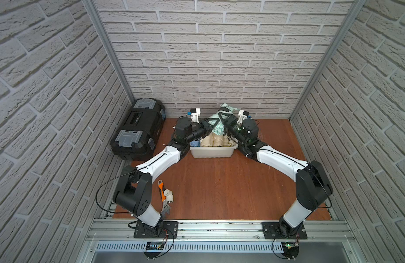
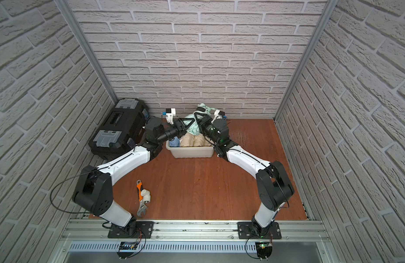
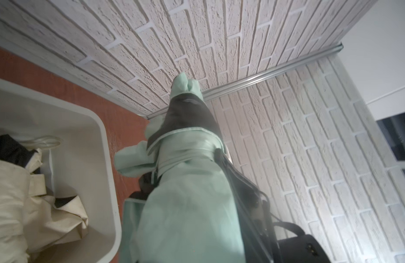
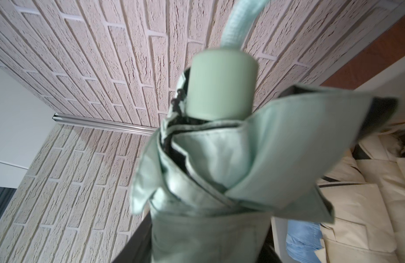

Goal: Put the umbrella into the storage box
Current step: Pick up the umbrella from the center of the board, then place the umbrella in the storage box.

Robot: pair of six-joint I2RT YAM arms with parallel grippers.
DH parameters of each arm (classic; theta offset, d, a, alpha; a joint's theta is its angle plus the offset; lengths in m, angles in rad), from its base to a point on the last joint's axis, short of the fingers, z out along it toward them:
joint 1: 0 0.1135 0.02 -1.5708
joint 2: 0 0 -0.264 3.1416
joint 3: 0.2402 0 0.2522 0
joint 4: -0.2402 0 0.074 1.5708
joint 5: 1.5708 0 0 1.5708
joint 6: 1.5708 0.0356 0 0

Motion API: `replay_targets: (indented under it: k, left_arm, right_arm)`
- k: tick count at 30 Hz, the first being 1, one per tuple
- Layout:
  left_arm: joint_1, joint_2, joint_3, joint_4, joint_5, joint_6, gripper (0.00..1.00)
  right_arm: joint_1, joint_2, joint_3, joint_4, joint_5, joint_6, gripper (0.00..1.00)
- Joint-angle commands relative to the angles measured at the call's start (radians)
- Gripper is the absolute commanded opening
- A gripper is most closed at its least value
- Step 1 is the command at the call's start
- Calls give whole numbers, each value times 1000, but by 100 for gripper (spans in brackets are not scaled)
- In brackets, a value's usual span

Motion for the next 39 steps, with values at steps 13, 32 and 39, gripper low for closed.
replay_targets:
  k: [13, 32, 39]
  left_arm:
    - [27, -127, -104, -168, -277, 35, 98]
    - [76, -260, -189, -383, -407, 60, 98]
    - [77, -279, -195, -415, -422, 61, 98]
  right_arm:
    - [-37, -24, 238, -806, -5, -682, 35]
    - [-32, 223, 599, -1149, 124, -946, 32]
    - [-25, 358, 766, -1315, 177, -992, 30]
